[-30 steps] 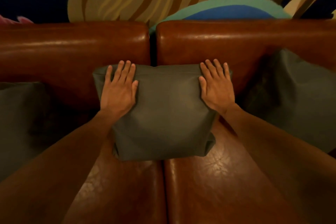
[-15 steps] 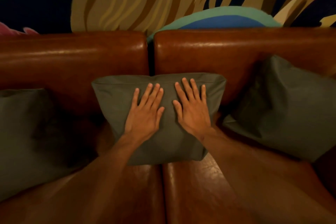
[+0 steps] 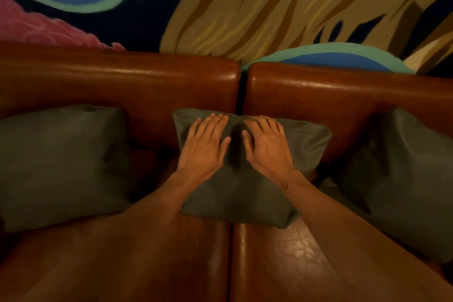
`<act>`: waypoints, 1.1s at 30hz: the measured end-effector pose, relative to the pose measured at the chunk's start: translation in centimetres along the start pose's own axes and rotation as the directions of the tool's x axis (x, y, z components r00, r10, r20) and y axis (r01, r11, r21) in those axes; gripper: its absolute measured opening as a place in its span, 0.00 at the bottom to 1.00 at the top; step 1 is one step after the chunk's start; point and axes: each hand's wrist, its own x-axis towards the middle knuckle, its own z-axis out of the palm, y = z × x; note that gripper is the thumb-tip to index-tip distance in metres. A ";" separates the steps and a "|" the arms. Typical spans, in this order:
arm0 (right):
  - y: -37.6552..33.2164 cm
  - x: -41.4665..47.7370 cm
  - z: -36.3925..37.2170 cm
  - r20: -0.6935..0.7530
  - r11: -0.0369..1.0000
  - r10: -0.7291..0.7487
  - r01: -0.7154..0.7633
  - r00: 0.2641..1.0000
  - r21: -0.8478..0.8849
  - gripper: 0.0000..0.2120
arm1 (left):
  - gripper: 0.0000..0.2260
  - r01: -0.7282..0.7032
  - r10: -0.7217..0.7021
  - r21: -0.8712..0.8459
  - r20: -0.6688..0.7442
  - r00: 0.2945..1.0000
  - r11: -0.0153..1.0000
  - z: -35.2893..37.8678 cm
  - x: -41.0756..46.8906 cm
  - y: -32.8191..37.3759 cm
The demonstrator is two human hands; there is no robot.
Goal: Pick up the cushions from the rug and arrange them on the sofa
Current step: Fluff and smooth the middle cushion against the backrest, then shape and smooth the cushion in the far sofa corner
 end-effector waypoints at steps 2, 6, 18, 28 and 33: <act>-2.4 0.3 -0.2 -0.004 0.999 -0.042 0.042 0.999 0.034 0.15 | 0.21 0.021 -0.021 0.011 -0.026 0.999 1.000 -1.8 -1.1 -0.8; -8.6 1.4 0.1 0.006 0.988 -0.125 0.124 0.992 0.092 0.11 | 0.15 0.079 -0.075 0.037 -0.091 0.993 0.996 -5.9 -3.6 -4.2; -32.0 8.6 4.4 0.116 0.895 -0.408 0.372 0.906 0.245 0.11 | 0.10 0.446 -0.401 0.113 -0.284 0.871 0.888 -17.4 -12.7 -25.6; -48.4 17.4 12.8 0.196 0.904 -0.404 0.357 0.894 0.234 0.12 | 0.11 0.475 -0.454 0.103 -0.176 0.873 0.874 -19.6 -16.4 -43.3; -52.3 20.4 17.7 0.434 0.899 -0.433 0.347 0.790 0.265 0.21 | 0.13 0.620 -0.633 0.140 0.087 0.769 0.772 -19.1 -15.8 -49.9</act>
